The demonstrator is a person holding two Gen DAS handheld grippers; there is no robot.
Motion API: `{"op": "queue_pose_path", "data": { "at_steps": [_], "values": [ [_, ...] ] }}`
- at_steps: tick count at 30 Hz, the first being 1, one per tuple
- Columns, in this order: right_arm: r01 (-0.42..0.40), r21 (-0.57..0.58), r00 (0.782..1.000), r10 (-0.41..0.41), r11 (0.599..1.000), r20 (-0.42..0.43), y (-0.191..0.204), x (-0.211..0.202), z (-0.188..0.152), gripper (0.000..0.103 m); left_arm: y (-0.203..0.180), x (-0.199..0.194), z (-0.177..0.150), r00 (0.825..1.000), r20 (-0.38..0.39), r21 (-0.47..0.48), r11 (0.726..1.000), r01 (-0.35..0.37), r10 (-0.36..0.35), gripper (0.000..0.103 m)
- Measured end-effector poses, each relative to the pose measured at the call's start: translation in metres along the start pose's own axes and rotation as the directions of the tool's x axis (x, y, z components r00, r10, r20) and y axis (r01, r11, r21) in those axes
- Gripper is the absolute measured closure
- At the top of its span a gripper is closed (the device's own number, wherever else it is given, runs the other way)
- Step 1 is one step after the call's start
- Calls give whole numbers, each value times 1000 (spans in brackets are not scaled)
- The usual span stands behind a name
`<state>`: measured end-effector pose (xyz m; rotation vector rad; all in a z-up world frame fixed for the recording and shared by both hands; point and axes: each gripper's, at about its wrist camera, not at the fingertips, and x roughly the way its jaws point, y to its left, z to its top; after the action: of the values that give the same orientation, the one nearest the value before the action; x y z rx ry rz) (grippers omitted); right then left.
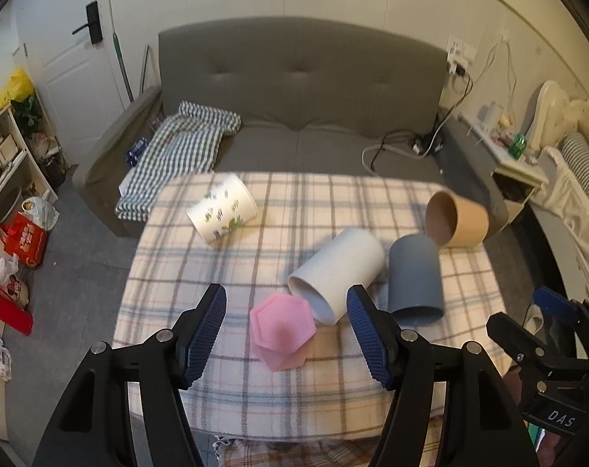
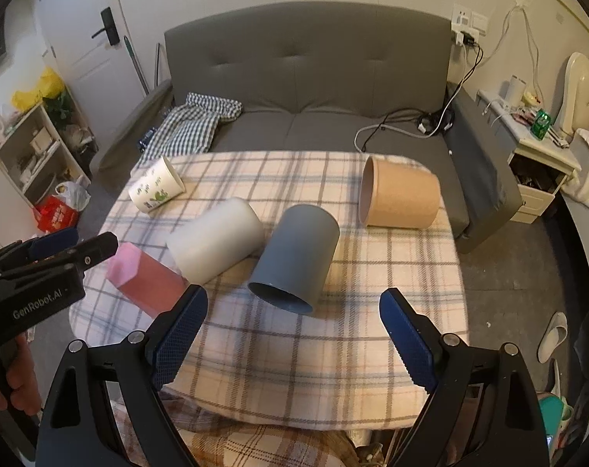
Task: Flip cup upside down
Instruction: 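Rotate the pink cup upright with the left gripper and lower it onto the table, then open the left gripper and withdraw it from the upright pink cup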
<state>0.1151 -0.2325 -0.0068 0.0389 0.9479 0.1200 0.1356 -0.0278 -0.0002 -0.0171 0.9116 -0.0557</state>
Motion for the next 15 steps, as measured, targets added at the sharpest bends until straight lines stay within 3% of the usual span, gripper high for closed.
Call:
{"op": "queue_pose_path", "data": {
  "at_steps": [8, 11, 15],
  "values": [
    [-7, -19, 997, 9, 1000, 77, 12, -40, -7, 12, 13, -51, -8, 989, 145, -34, 999, 41, -36, 36],
    [-16, -32, 994, 19, 999, 112, 19, -51, -14, 12, 19, -67, -20, 980, 196, -52, 998, 22, -11, 36],
    [-33, -45, 987, 40, 998, 157, 31, -58, -30, 12, 30, -87, -44, 957, 289, -63, 998, 26, -6, 20]
  ]
}}
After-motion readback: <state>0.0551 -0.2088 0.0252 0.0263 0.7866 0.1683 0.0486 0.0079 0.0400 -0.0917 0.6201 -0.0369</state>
